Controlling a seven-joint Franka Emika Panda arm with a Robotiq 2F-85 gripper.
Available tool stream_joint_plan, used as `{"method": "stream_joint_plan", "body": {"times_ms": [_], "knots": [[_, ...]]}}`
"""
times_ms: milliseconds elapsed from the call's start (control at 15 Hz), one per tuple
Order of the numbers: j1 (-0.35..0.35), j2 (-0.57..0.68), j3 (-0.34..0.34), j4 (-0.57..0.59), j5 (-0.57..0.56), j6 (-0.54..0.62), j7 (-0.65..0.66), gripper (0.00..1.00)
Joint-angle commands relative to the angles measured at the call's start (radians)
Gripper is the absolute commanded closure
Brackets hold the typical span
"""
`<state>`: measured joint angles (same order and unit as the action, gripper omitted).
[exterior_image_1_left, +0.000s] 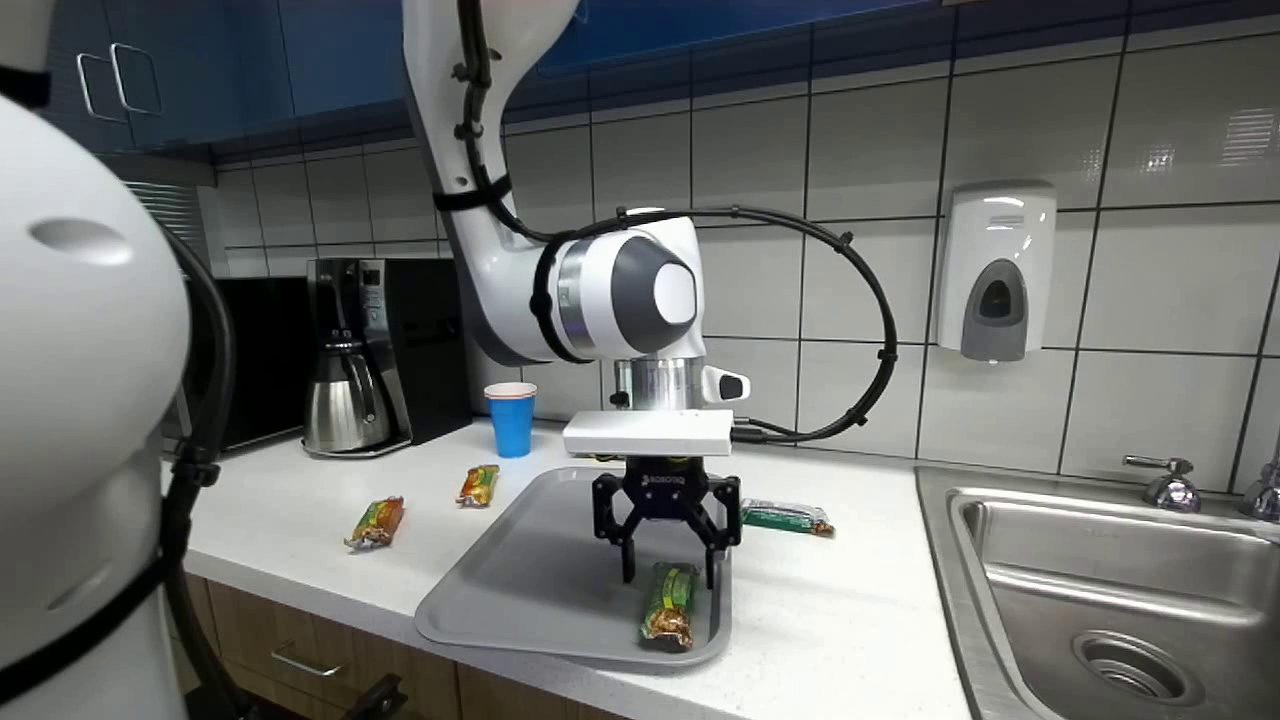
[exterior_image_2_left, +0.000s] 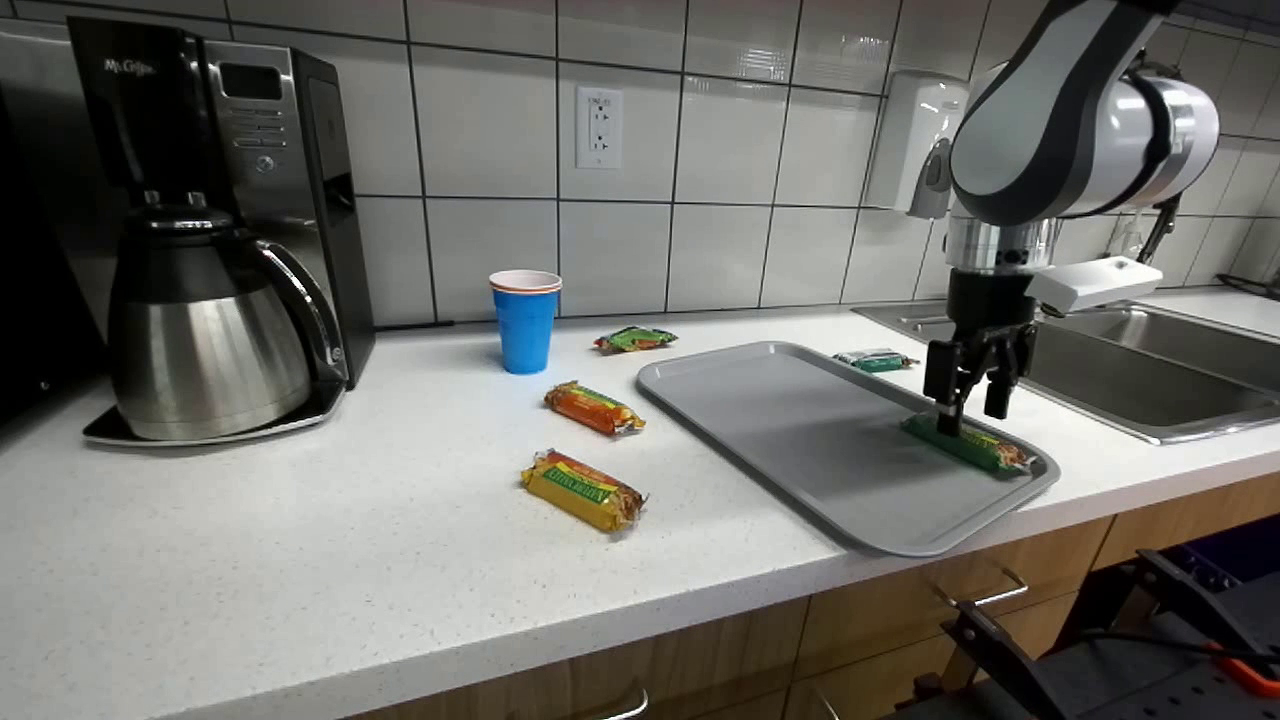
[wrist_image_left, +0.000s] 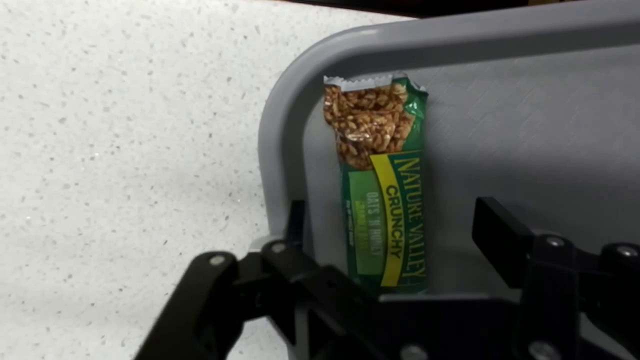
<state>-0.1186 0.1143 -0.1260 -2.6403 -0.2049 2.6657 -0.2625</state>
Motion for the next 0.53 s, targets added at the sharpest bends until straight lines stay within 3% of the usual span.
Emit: {"method": "stream_joint_plan", "body": {"times_ms": [0,467], "knots": [[-0.004,-0.039,0.002,-0.004,0.005,-0.012,0.002,0.0],[-0.01,-0.006,0.0,0.091,0.069,-0.039,0.019,0.0]]}}
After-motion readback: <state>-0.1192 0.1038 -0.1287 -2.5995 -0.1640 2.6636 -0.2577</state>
